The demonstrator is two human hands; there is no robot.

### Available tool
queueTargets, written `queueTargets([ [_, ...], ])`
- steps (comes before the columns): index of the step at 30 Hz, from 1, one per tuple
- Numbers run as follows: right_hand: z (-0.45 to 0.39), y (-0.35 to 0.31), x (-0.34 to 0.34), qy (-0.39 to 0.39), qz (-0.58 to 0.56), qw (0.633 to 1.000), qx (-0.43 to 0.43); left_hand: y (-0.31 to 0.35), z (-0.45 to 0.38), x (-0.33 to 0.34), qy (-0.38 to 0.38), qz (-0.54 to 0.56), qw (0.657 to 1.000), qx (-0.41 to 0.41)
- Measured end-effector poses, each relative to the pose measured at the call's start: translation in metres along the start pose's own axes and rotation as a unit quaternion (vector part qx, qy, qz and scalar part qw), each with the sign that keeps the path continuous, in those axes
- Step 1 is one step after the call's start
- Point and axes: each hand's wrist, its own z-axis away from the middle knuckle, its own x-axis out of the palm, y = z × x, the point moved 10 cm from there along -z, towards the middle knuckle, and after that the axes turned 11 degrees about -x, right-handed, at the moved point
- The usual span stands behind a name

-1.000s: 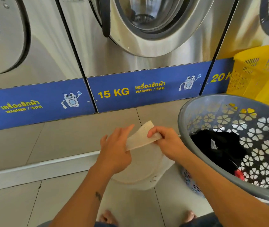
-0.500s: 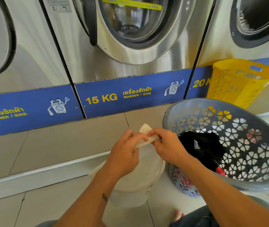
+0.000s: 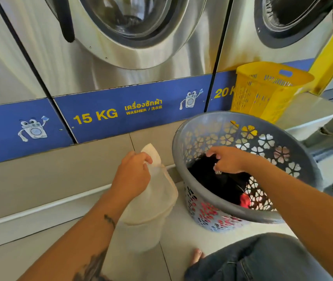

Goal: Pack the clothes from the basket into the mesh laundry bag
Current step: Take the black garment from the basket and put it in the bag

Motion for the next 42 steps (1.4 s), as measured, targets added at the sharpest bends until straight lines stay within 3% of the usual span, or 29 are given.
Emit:
queueTargets([
  [3,-0.011,0.047,0.016,-0.037,0.063,0.996,0.058,-0.002,-0.007,0.024,-0.045,-0.035,0.998,-0.038],
  [8,-0.033,0.095,0.035,-0.060,0.206,0.972,0.100,-0.002,-0.009,0.055,-0.131,-0.062,0.989,-0.028],
  [11,-0.058,0.097,0.061,-0.077,0.205,0.973,0.077,-0.003,-0.008,0.062,-0.153,-0.099,0.983,0.002],
  [15,-0.073,0.105,0.111,-0.164,0.174,0.967,0.093,-0.005,-0.008,0.071,-0.183,-0.103,0.977,0.021],
  [23,-0.068,0.083,0.120,-0.153,0.191,0.968,0.053,0.009,-0.003,0.079,-0.206,-0.113,0.971,0.027],
  [26,-0.069,0.055,0.108,-0.073,0.259,0.963,0.018,0.006,-0.002,0.079,-0.202,-0.106,0.974,0.017],
  [28,-0.073,0.045,0.100,-0.028,0.223,0.974,0.015,0.001,-0.002,0.078,-0.202,-0.096,0.975,0.009],
  [30,-0.075,0.052,0.104,-0.049,0.168,0.984,0.034,-0.008,-0.002,0.078,-0.206,-0.090,0.975,-0.001],
  [36,-0.075,0.093,0.123,-0.157,0.167,0.972,0.060,-0.043,-0.001,0.079,-0.249,-0.129,0.960,-0.013],
  [39,-0.075,0.096,0.127,-0.156,0.202,0.965,0.060,-0.060,-0.003,0.076,-0.256,-0.145,0.955,-0.027],
  [42,-0.078,0.085,0.118,-0.116,0.338,0.933,0.037,-0.063,-0.004,0.071,-0.236,-0.152,0.960,-0.019],
])
